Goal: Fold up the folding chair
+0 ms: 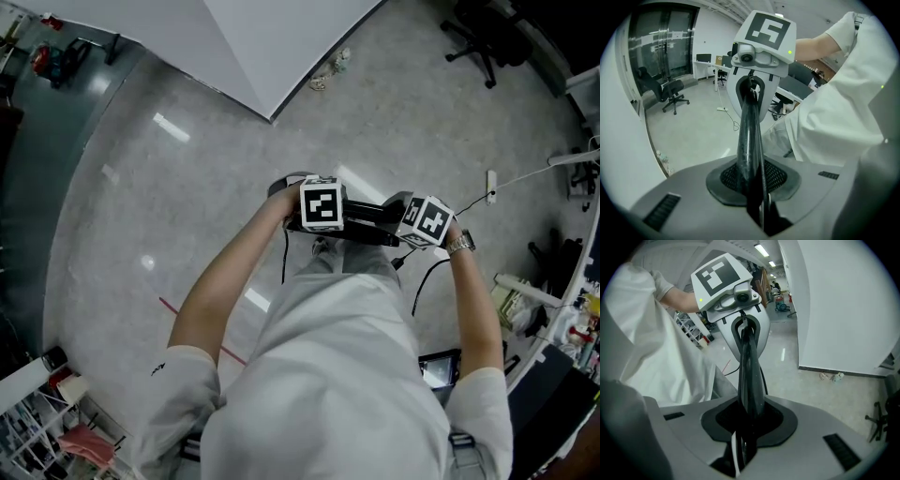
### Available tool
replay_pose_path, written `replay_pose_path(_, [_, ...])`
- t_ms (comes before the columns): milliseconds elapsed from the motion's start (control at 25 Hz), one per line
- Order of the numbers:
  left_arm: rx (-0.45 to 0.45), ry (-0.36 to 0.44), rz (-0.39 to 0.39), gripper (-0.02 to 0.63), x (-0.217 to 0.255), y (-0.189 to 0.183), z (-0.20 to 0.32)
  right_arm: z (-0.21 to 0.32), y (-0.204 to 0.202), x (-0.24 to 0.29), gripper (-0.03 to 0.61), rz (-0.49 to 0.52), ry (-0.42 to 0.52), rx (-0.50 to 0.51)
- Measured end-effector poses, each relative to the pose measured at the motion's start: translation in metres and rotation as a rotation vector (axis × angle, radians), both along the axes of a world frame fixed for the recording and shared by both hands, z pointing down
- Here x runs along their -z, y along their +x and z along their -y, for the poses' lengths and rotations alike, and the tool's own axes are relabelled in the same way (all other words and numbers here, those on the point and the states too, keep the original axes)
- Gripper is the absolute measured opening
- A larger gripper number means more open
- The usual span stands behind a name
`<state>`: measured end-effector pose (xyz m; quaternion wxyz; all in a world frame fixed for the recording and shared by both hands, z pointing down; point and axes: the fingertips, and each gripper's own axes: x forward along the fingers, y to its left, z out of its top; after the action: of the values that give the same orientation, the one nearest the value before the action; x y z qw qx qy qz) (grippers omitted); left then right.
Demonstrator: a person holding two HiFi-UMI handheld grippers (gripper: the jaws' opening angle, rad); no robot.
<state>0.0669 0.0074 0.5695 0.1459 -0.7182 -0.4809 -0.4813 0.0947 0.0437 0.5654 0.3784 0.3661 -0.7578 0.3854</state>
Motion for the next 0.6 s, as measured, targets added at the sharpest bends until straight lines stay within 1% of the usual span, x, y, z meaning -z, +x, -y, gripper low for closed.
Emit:
replay_pose_path(120, [0.029,0.025,-0.049,0.075,0.005,0.009,-0.007,-0.005,0.012,0.004,0.074,-0.022,0.012,0.047])
replay_pose_path(200, [0.039,0.037,-0.062,0.075,0.003,0.022,-0.006,-0.003,0.024,0.003,0.075,-0.017,0.010,0.055])
replay_pose_path(280, [0.032,0.034,-0.050,0.075,0.000,0.035,0.000,0.003,0.036,0.002,0.074,-0.007,0.010,0.045])
replay_pose_path(440, [0.017,0.010,0.007,0.071,-0.006,0.053,0.020,0.024,0.055,-0.002,0.074,0.011,0.008,0.041])
replay_pose_path(600, [0.037,0.028,0.004,0.069,-0.016,0.070,0.036,0.037,0.072,-0.010,0.072,0.012,0.023,0.063])
